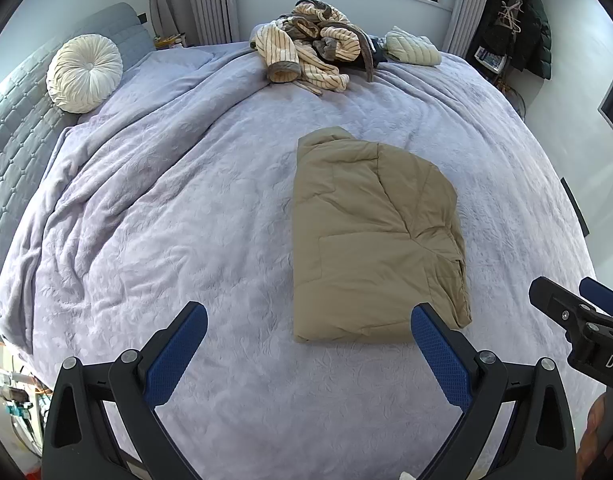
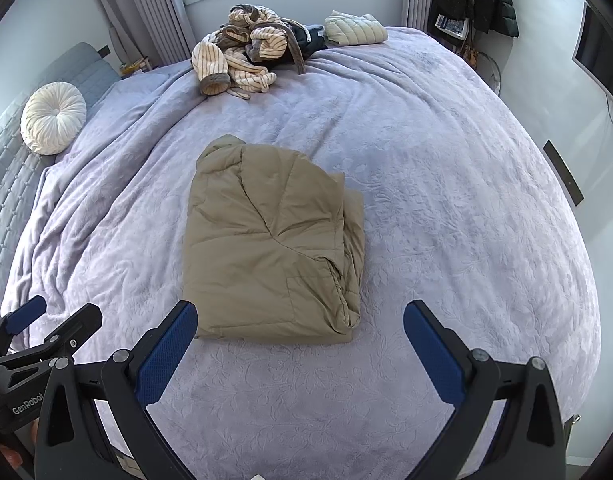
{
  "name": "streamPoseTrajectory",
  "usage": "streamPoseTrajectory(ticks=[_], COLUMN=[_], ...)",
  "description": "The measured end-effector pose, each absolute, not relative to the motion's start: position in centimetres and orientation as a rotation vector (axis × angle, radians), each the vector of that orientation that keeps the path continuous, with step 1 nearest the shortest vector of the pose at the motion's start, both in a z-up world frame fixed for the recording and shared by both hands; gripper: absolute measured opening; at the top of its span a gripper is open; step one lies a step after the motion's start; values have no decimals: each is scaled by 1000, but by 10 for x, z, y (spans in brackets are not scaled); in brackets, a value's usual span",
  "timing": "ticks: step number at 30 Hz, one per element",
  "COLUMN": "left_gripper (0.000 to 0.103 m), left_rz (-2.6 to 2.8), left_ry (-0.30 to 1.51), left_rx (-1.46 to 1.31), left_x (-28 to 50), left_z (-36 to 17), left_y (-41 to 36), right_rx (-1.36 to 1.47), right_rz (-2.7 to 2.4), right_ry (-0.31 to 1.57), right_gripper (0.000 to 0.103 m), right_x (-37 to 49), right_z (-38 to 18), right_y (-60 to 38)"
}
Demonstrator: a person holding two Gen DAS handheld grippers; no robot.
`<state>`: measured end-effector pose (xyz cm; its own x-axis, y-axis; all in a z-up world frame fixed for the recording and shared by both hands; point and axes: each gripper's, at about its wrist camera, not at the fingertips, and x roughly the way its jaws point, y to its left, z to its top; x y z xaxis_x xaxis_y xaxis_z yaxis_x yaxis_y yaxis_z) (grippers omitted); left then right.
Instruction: Fold large clothes
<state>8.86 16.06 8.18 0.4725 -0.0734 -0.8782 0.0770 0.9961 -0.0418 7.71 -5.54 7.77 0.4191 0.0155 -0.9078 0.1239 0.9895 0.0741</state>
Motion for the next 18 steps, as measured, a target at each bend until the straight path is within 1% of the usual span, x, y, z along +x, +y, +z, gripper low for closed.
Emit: streamPoseTrajectory(ticks=[18], left_gripper=[102], left_rz=[-91], left_ry=[1075], left_rx=[2], left_x=[90], left_z=[82], left_y=[160], right_rx=[140], right_rz=[-67], right_ry=[1142], right_gripper=[103], right_x=[74], right_z=[77], right_y=[-54])
